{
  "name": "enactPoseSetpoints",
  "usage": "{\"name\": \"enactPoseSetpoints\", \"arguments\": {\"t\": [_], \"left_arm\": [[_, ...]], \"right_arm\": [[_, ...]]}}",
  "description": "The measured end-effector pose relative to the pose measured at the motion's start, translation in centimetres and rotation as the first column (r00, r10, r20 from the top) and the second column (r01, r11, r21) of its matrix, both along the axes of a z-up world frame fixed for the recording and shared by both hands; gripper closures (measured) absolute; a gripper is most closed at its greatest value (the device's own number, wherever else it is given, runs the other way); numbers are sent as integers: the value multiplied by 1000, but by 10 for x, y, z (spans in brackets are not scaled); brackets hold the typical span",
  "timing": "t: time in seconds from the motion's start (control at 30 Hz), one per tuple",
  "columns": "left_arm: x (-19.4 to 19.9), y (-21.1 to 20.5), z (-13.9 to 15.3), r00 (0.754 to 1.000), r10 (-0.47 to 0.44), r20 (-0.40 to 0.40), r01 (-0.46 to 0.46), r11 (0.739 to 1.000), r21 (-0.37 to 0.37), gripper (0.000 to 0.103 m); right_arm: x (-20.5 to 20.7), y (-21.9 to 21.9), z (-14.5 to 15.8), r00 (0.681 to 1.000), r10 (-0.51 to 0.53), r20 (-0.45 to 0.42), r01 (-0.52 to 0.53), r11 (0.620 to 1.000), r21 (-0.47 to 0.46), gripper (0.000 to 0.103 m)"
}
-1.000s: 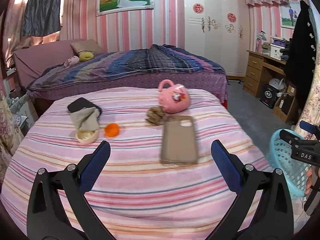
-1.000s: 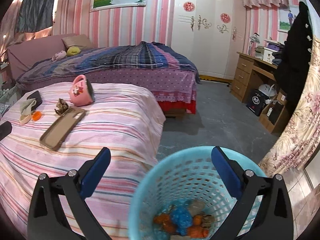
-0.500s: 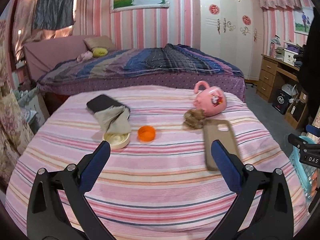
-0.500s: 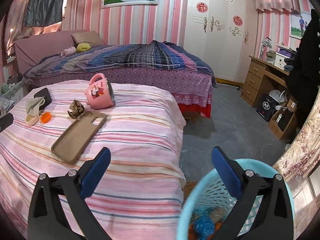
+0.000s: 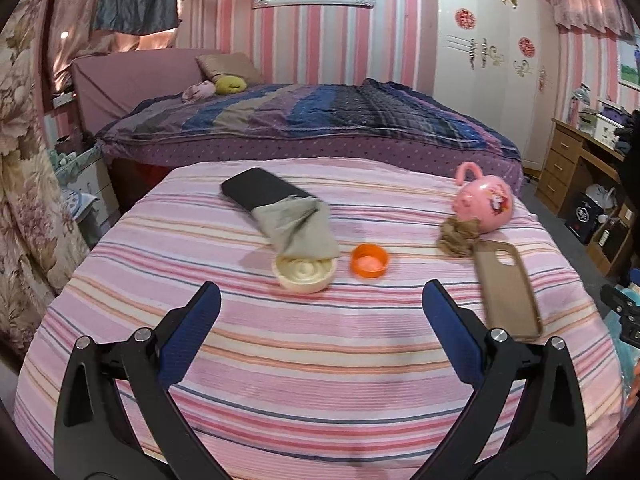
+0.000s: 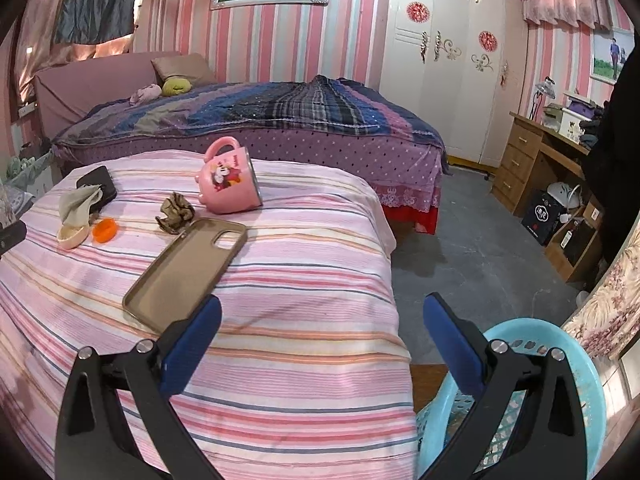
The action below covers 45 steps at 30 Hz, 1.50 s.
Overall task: Collect trash
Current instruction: 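Move both open tools back over the bed toward the remaining items, then grasp the grey cloth with the left tool while the right tool grasps brown crumpled paper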
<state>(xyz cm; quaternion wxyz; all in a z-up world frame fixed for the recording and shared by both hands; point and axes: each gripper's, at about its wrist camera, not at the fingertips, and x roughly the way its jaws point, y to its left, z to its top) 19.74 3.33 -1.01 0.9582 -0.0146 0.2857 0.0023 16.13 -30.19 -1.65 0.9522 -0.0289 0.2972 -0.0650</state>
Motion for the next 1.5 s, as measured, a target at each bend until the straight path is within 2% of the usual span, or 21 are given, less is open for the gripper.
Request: {"name": "enactPoseSetpoints", "arguments": {"t": [0.27,0.53,0.93,1.1,1.23,1.3,1.37,1.5], "left_arm": [[10,29,-2,998,55,-16,-56,997,-46,6],[21,49,0,994,105,-12,-105,994,-31,6],[40,84,-9,984,170,-58,-171,985,-9,6],[50,84,-15,982,170,-78,-168,985,34,6],[60,82,-18,981,164,-98,-161,986,37,6],[65,84,-18,981,163,-104,-164,986,4,6],[69,85,-20,981,161,-112,-165,986,-23,6],[76,81,-23,979,162,-125,-167,985,-34,6]], "right_arm": [[6,17,1,999,38,-8,-38,999,35,5],[20,45,-3,997,67,-27,-67,998,11,5],[49,81,-12,992,113,-53,-114,993,-10,5],[71,89,-17,989,135,-62,-134,991,21,5],[89,95,-19,985,157,-67,-154,986,57,6],[101,101,-20,982,175,-71,-172,984,52,9],[110,106,-20,979,191,-78,-188,981,43,16],[133,120,-22,966,235,-105,-234,972,24,27]]}}
